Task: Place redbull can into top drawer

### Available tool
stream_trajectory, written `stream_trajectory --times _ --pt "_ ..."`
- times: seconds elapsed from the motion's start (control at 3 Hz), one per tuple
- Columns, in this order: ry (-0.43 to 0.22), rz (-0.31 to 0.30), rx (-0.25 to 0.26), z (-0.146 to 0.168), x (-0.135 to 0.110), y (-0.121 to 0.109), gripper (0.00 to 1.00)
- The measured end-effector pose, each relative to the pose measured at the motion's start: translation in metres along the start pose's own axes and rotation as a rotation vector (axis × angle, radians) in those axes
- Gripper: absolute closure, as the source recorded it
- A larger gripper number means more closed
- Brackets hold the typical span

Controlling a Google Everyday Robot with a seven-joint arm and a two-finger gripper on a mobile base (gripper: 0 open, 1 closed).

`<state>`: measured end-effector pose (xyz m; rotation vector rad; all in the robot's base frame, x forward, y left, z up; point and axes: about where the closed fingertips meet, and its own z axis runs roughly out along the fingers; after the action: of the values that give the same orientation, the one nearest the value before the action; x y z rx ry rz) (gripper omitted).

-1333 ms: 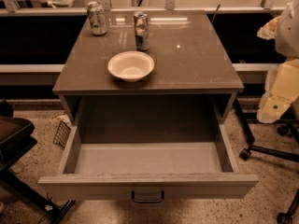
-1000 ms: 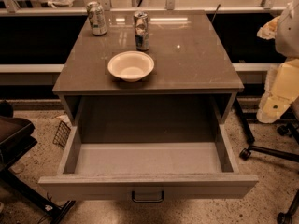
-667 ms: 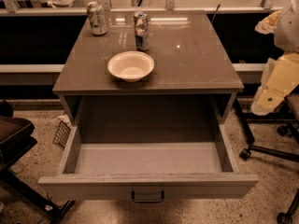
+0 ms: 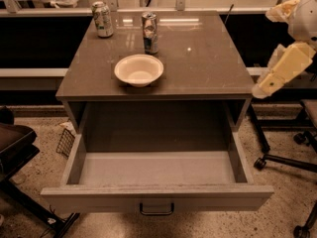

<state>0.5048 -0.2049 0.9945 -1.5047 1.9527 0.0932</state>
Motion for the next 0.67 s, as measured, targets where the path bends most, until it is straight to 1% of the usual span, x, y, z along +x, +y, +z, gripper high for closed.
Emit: stream_trajectory --times 0.33,0.67 --pt "-0.131 0.001 0.007 0.017 -0.018 -0.022 0.0" --pt "-0.252 0.017 0.005 0.036 -0.034 -0.037 0.0"
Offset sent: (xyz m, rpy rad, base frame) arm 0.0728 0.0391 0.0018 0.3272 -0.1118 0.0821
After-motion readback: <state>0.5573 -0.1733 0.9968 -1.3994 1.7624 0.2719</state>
